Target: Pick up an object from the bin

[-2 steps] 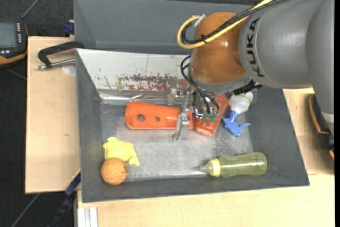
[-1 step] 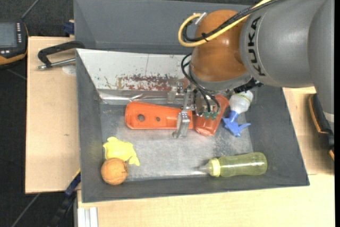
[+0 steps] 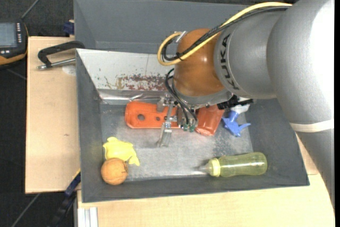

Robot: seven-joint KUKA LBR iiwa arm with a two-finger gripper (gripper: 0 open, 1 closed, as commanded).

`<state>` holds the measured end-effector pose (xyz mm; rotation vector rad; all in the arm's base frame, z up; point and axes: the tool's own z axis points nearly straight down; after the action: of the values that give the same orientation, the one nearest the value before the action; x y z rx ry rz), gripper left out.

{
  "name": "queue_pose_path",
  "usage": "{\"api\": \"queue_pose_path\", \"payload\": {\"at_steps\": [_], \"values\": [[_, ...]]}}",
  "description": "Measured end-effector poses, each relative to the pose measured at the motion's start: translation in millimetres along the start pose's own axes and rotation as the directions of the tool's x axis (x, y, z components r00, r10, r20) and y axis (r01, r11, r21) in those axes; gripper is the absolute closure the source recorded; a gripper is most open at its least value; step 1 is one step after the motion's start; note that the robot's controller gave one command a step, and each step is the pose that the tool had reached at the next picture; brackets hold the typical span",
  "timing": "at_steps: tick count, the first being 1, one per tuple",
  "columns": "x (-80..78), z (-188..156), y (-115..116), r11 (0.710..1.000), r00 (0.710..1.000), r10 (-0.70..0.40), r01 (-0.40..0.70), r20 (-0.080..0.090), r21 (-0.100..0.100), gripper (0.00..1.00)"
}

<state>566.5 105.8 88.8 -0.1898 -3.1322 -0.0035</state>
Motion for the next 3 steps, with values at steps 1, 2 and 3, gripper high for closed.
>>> {"api": "queue_pose_path", "payload": {"at_steps": [1,2,3], "values": [[-14.0,19.1,7.2,0.991,0.991,-0.134,0.134,0.008,-0.001,0.00],[0.5,18.0,0.8,0.995,0.995,0.103,-0.103,0.001,-0.002,0.00],[-8.8,18.1,6.2,0.996,0.996,-0.085,0.085,0.011,-0.003,0.00]]}}
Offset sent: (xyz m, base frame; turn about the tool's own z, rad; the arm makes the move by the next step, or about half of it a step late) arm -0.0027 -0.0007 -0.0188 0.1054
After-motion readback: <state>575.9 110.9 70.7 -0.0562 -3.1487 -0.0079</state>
